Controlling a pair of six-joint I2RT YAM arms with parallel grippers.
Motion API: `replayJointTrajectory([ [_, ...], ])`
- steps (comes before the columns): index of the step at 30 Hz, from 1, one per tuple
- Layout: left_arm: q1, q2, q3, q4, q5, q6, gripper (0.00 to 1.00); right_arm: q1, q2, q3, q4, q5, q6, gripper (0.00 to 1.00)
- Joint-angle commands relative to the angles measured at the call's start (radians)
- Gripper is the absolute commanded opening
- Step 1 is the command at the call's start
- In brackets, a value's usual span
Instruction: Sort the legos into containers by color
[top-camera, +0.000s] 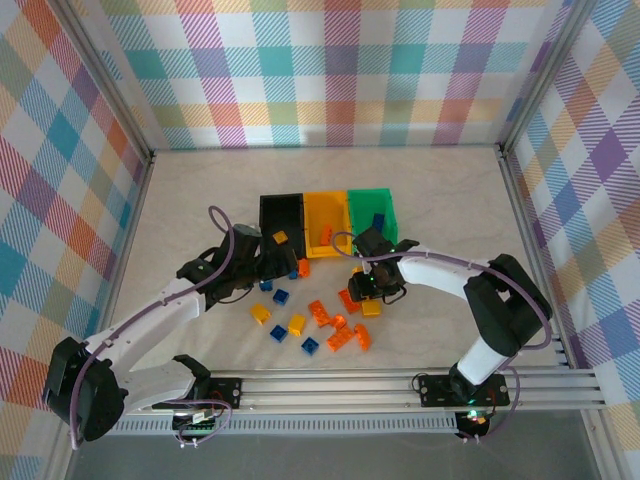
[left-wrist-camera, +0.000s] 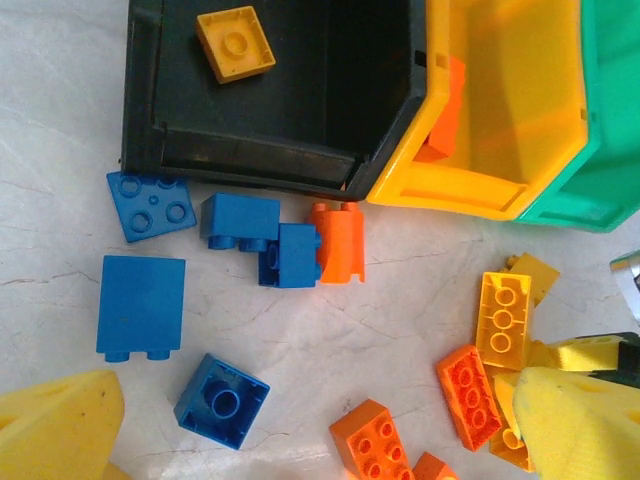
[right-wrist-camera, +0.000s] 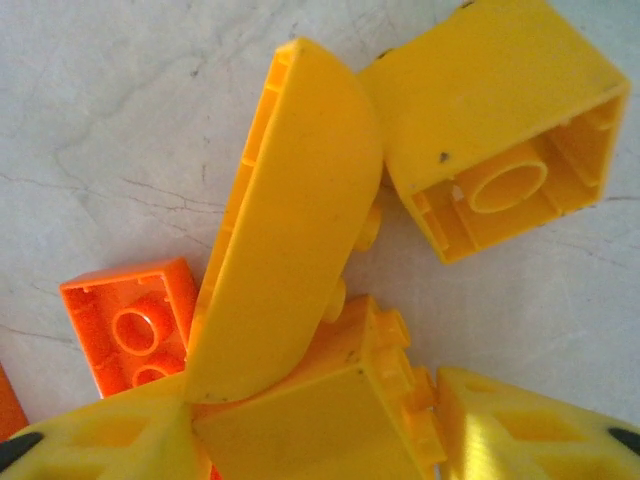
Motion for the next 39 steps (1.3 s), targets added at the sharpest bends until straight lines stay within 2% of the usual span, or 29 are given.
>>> replayJointTrajectory([
  [1,0.020,-0.027,-0.016,-0.011,0.019,-0.016,1.00,0.010,-0.004,0.002,0.008,-0.020,-0.011,0.49],
  [6,0.031,-0.037,-0.021,-0.018,0.015,-0.014,1.00,0.010,-0.050,0.005,-0.014,-0.014,-0.014,0.39],
  [12,0.050,-0.078,-0.036,-0.053,-0.020,-0.013,1.00,0.019,-0.173,0.055,-0.094,-0.025,-0.017,0.37],
  [15,0.054,-0.120,-0.046,-0.093,-0.060,-0.014,1.00,0.047,-0.176,0.145,-0.126,-0.056,-0.027,0.37],
  [20,0.068,-0.214,-0.076,-0.162,-0.124,-0.034,1.00,0.100,0.018,0.417,-0.100,-0.104,-0.033,0.37],
  [25,0.088,-0.307,-0.108,-0.201,-0.133,-0.045,1.00,0.106,0.274,0.721,-0.093,-0.109,-0.016,0.38],
  [29,0.093,-0.356,-0.130,-0.210,-0.113,-0.036,1.00,0.106,0.484,0.998,-0.174,-0.055,-0.015,0.38],
  [34,0.096,-0.343,-0.146,-0.214,-0.086,-0.036,1.00,0.104,0.702,1.305,-0.324,0.034,0.000,0.39],
  [37,0.097,-0.336,-0.158,-0.200,-0.060,-0.038,1.00,0.100,0.787,1.441,-0.400,0.069,0.019,0.43],
  [39,0.099,-0.337,-0.166,-0.189,-0.042,-0.038,1.00,0.100,0.817,1.493,-0.420,0.074,0.025,0.51],
])
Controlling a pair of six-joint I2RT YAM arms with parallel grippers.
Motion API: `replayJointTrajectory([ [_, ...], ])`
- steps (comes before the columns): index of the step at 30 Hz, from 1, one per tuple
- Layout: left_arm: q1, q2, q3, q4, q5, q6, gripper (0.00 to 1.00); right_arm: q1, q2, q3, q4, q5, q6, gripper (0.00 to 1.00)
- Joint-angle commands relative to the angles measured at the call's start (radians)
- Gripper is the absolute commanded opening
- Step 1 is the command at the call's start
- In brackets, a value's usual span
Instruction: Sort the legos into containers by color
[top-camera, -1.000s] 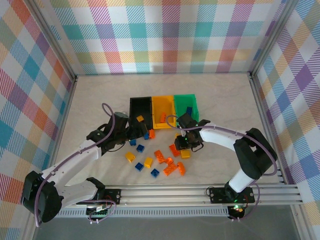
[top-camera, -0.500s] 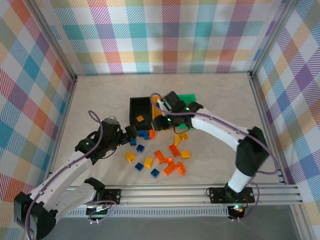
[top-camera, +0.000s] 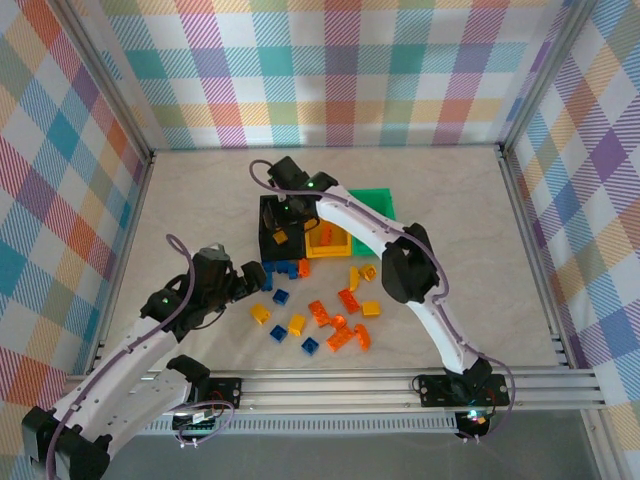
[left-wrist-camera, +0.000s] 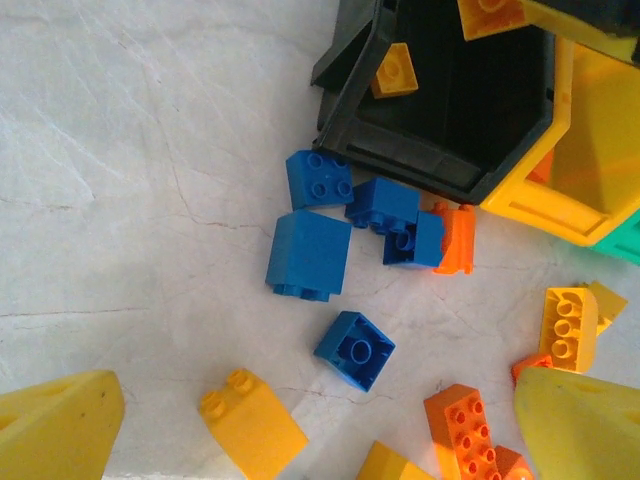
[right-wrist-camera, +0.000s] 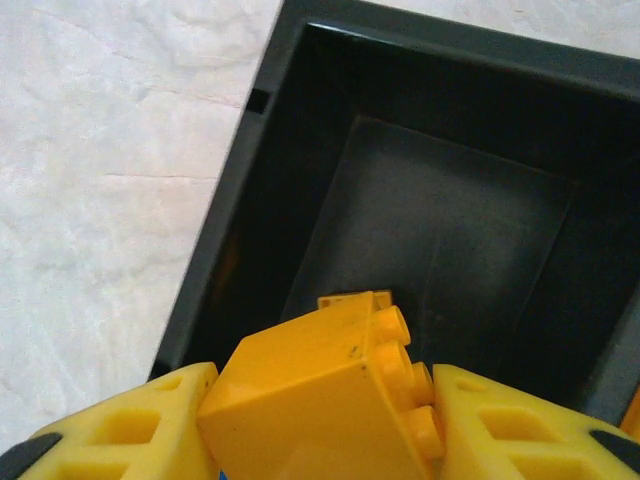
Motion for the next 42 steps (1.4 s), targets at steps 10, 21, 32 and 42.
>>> replayJointTrajectory([
  [10,0.013,0.062,-0.024,0.002,0.107,0.034,0.98,-0.004,-0.010,0.132,-0.076,0.032,0.028,0.72],
  [21,-0.073,0.242,-0.032,-0.015,0.106,0.044,0.84,0.002,-0.297,-0.280,0.106,0.023,0.045,0.72],
  [32,-0.130,0.427,-0.043,0.062,0.034,0.053,0.75,-0.011,-0.605,-0.748,0.278,0.021,0.073,0.72],
  [42,-0.142,0.519,-0.057,0.120,0.016,0.037,0.55,-0.043,-0.722,-0.924,0.338,0.011,0.094,0.72],
])
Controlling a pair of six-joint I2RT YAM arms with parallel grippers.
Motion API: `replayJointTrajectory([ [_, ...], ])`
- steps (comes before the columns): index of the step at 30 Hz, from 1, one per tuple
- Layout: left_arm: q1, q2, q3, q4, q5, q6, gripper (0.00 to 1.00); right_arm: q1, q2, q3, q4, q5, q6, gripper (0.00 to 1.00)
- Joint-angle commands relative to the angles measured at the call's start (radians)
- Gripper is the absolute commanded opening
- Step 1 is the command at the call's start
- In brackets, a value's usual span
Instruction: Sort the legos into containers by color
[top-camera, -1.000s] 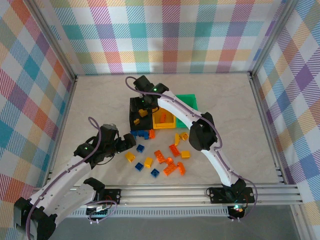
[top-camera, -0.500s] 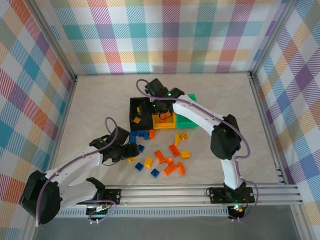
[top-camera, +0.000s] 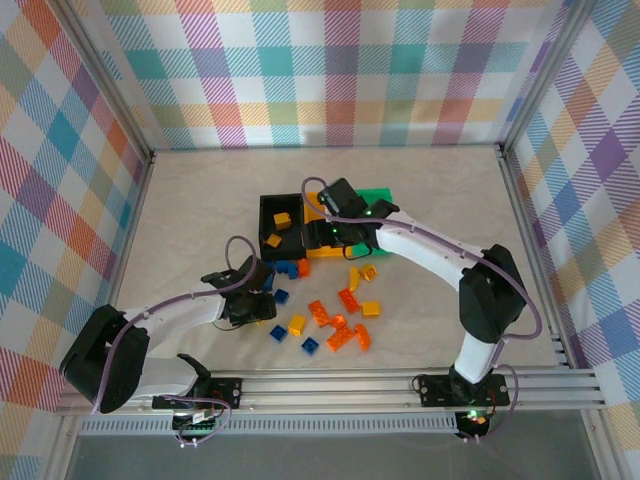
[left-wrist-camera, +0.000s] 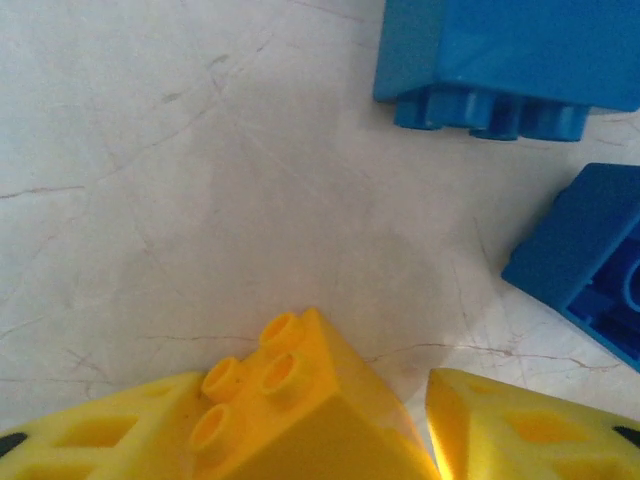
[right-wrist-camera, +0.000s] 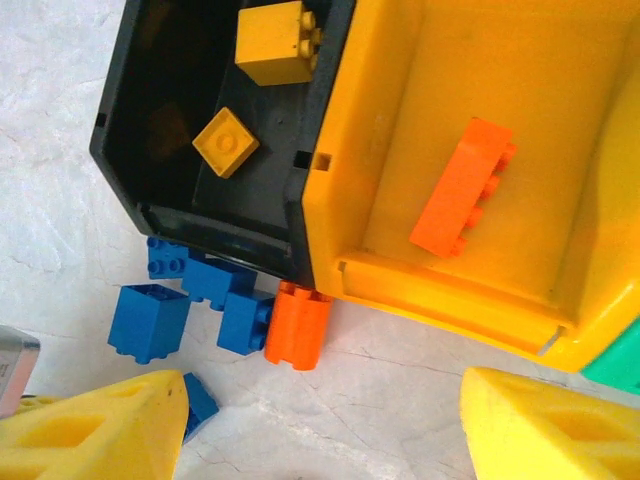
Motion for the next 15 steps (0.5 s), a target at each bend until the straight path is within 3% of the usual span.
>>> replayJointTrajectory([
  [1,-0.009,0.016,-0.007,0.037,-0.008,-0.001,0.51,-0.012,-0.053,-0.031,0.052,-0.009,0.016,0.72],
  [10,-0.012,-0.046,0.038,-0.034,-0.017,-0.004,0.38,-0.033,-0.104,-0.098,0.083,-0.011,0.031,0.72],
  [15,-0.010,-0.078,0.203,-0.126,-0.060,0.034,0.37,-0.048,-0.162,-0.154,0.103,-0.007,0.041,0.73],
])
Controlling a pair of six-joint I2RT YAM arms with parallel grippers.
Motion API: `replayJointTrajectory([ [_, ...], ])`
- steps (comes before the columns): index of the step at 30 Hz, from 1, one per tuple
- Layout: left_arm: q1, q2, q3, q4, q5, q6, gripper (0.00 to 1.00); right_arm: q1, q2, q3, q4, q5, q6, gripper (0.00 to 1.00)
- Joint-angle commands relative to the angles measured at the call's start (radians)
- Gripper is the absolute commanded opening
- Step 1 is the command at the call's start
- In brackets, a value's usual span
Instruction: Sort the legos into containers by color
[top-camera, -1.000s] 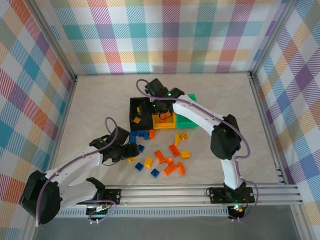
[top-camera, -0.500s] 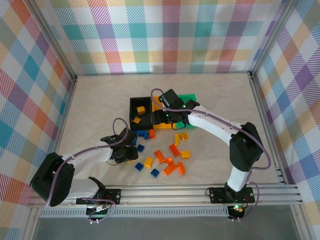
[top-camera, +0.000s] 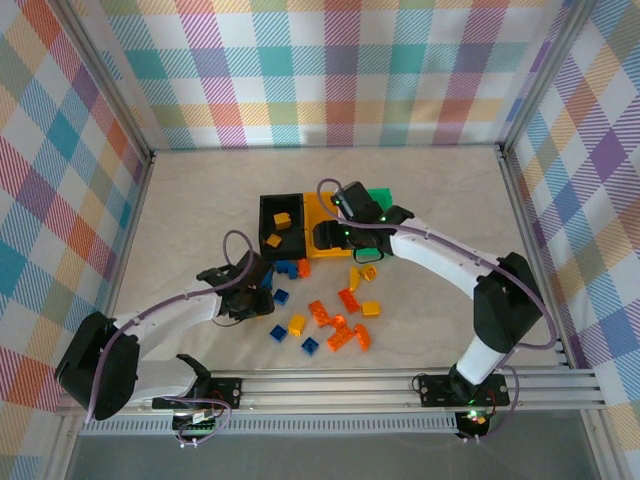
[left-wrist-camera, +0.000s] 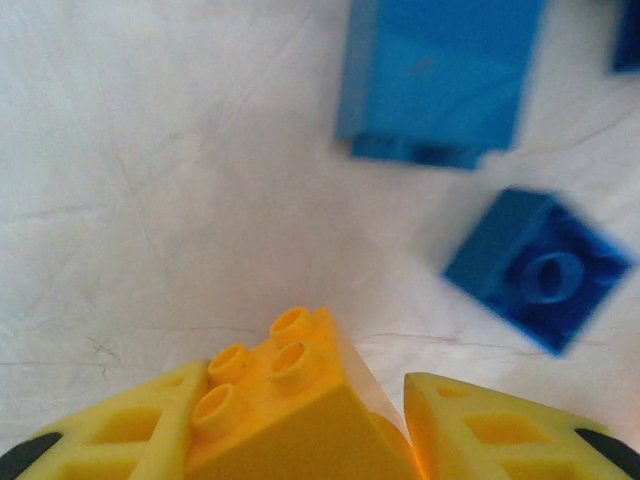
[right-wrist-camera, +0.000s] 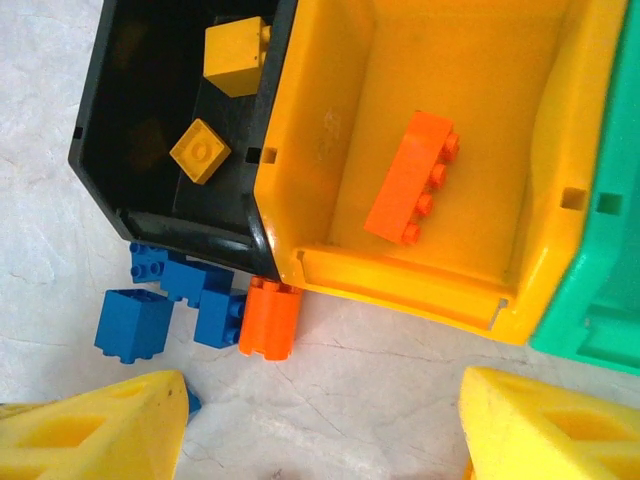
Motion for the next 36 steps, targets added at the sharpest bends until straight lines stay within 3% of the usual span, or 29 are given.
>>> replayJointTrajectory([
  [1,-0.005,-0.017,0.153,-0.044,-0.049,0.039,0.37,-0.014,-0.070,-0.037,0.034,-0.007,0.018,0.73],
  [11,0.109,0.384,0.551,0.041,-0.038,0.079,0.34,-0.043,-0.200,-0.186,0.025,-0.003,0.038,0.73],
  [21,0.129,0.607,0.761,-0.011,-0.109,0.094,0.35,-0.054,-0.319,-0.300,0.018,-0.014,0.051,0.74],
  [29,0.127,0.623,0.803,-0.016,-0.088,0.089,0.76,-0.059,-0.343,-0.329,-0.003,-0.039,0.041,0.76],
  [32,0.119,0.585,0.812,-0.008,-0.075,0.091,0.85,-0.060,-0.346,-0.341,-0.011,-0.040,0.041,0.76],
  [36,0.104,0.508,0.799,-0.007,-0.042,0.094,0.89,-0.060,-0.346,-0.352,-0.019,-0.059,0.028,0.75],
])
